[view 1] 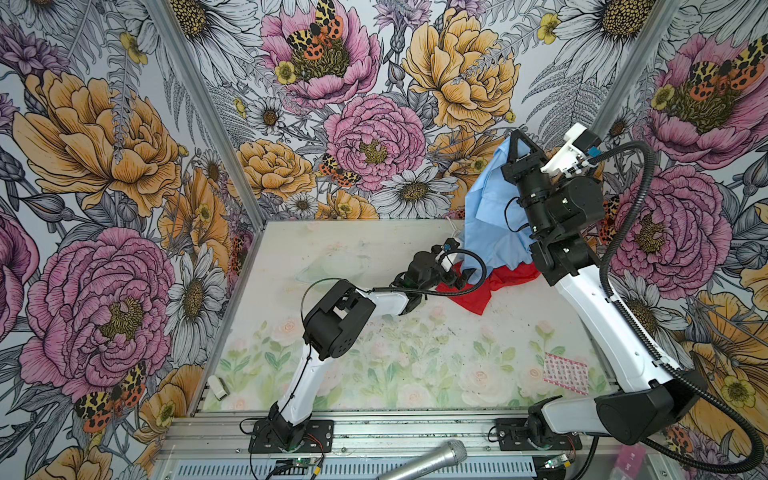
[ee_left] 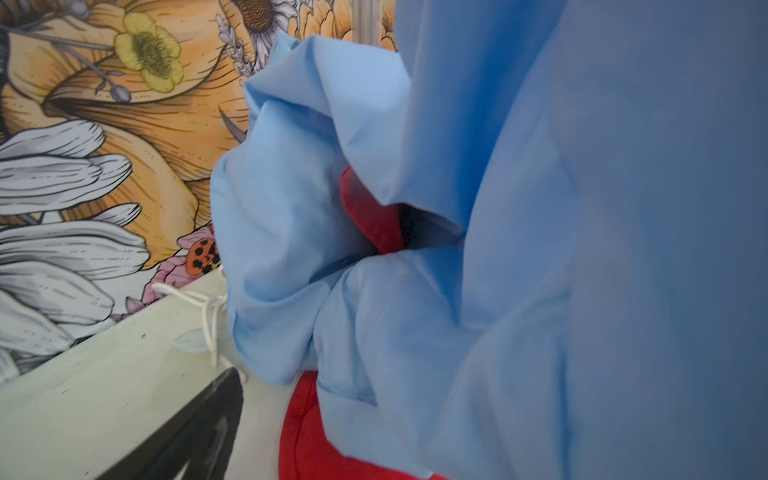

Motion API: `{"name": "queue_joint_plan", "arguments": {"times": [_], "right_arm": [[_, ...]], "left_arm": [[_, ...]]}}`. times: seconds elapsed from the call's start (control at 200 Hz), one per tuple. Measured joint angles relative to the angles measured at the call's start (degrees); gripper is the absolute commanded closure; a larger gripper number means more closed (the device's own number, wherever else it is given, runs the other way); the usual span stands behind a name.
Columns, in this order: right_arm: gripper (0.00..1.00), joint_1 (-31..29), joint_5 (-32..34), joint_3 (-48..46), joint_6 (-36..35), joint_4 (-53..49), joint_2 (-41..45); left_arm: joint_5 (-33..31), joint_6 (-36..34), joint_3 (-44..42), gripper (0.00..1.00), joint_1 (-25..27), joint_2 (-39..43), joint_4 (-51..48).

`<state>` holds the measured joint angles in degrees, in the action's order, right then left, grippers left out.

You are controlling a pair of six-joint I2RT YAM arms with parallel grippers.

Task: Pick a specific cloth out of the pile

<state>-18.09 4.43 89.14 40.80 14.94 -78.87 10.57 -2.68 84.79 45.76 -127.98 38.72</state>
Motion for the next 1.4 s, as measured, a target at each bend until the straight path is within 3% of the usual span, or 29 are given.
{"name": "queue_joint_plan", "arguments": {"times": [0.145, 0.285, 0.37, 0.44, 0.48, 0.641, 0.771, 0.856, 0.996, 1.066, 1.141, 1.241, 1.396], "right_arm": [[1.0, 0.4, 0.0, 0.0, 0.0, -1.0, -0.1], [1.0, 0.5, -0.2, 0.0, 1.0, -1.0, -0.4], [1.0, 0.5, -0.2, 0.0, 1.4, -1.0, -0.5], [1.0, 0.5, -0.2, 0.1, 1.6, -1.0, -0.5], [1.0, 0.6, -0.2, 0.1, 1.6, -1.0, -0.4], [1.0, 2.6, 0.1, -0.6, 1.6, -1.5, 1.1], [1.0, 7.2, 2.3, -9.0, 0.7, -1.4, 8.8], [0.85, 9.3, 5.1, -17.6, -0.9, -1.0, 16.1], [0.36, 9.5, 9.6, -30.4, -4.5, -0.8, 24.3], [0.17, 9.6, 11.9, -35.7, -6.0, -1.3, 26.3], [0.01, 9.9, 13.7, -41.0, -7.1, -2.1, 27.0], [0.01, 10.0, 15.0, -46.3, -8.7, -3.8, 26.6], [0.01, 10.2, 15.3, -49.8, -9.9, -3.6, 23.5]], "left_arm": [[0.8, -0.4, 1.1, 0.09, 3.2, -0.4, 2.2], [0.4, 0.3, 1.3, 0.27, 5.8, -0.9, 3.7], [1.0, 0.9, 3.9, 0.49, 6.2, -2.3, 4.0], [1.1, 1.8, 6.5, 0.85, 6.0, -3.7, 4.5], [0.9, 2.6, 7.9, 1.0, 5.8, -4.3, 4.6], [-2.3, 2.7, 10.6, 1.0, 5.3, -4.9, 3.9], [-6.5, 2.1, 17.0, 1.0, 4.7, -4.9, -3.2], [-8.2, 2.1, 29.6, 1.0, 3.3, -7.1, -12.2], [-10.5, 1.2, 64.9, 1.0, -0.7, -18.1, -29.6], [-11.1, 1.9, 80.0, 1.0, -3.1, -24.3, -33.9], [-10.2, 4.4, 78.7, 1.0, -5.7, -23.3, -33.4], [-6.0, 6.2, 68.2, 1.0, -8.9, -18.0, -30.0], [0.7, 5.5, 75.5, 1.0, -10.6, -18.2, -34.4]]}}
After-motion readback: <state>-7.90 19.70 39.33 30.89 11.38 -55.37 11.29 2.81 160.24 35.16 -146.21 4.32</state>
